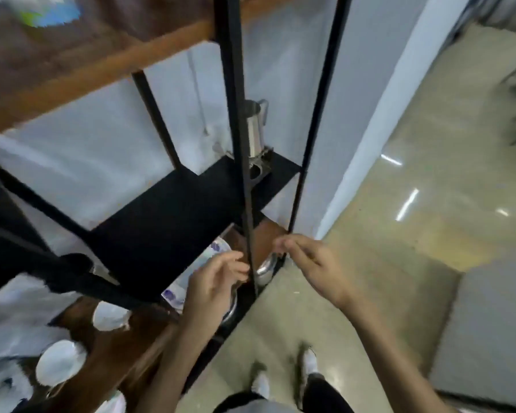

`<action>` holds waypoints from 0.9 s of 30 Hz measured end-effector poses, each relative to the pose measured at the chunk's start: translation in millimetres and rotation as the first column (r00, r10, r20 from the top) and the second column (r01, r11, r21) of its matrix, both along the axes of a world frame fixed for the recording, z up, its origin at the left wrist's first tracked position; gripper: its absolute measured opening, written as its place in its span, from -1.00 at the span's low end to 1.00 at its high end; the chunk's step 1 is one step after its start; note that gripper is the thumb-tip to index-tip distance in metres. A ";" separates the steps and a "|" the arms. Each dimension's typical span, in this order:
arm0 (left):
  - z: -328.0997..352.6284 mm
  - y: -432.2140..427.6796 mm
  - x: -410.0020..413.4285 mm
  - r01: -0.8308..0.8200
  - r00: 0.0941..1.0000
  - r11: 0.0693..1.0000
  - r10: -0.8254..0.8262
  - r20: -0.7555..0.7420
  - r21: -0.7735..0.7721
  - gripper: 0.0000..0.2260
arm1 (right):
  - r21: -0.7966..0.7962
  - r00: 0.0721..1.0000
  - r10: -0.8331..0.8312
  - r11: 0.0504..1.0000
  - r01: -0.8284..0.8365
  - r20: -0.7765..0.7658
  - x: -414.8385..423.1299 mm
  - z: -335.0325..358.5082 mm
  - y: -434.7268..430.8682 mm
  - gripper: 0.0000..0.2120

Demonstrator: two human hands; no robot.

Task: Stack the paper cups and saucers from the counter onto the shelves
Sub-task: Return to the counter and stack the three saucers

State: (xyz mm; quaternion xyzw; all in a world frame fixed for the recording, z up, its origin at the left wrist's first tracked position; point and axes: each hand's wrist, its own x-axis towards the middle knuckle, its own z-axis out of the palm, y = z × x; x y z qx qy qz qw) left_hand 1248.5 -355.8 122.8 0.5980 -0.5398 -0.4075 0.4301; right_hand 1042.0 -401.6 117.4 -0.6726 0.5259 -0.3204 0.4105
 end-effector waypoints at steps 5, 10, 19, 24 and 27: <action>-83.0 45.2 -51.3 0.265 0.964 0.900 -0.244 -0.102 0.347 -0.84 | 0.454 0.824 -0.566 0.734 0.505 -0.002 -104.6 -67.6 161.2 -0.70; -121.0 75.0 -115.5 0.564 0.762 0.612 -0.645 -0.063 0.554 -0.87 | 0.522 0.177 -0.980 0.104 0.847 -0.093 -152.8 -69.7 314.2 -0.76; -123.1 109.3 -277.8 0.741 0.493 0.375 -0.867 -0.073 0.557 -0.84 | 0.616 -0.380 -0.922 -0.258 0.745 0.073 -157.9 -71.0 457.4 -0.75; -123.1 178.5 -377.8 0.792 0.484 0.372 -0.866 -0.127 0.484 -0.88 | 0.606 -0.380 -0.925 -0.304 0.735 -0.004 -188.5 -75.0 552.6 -0.79; -122.4 223.0 -426.2 0.829 0.450 0.331 -0.873 -0.186 0.452 -0.87 | 0.569 -0.409 -0.912 -0.342 0.748 -0.012 -214.4 -85.3 605.2 -0.80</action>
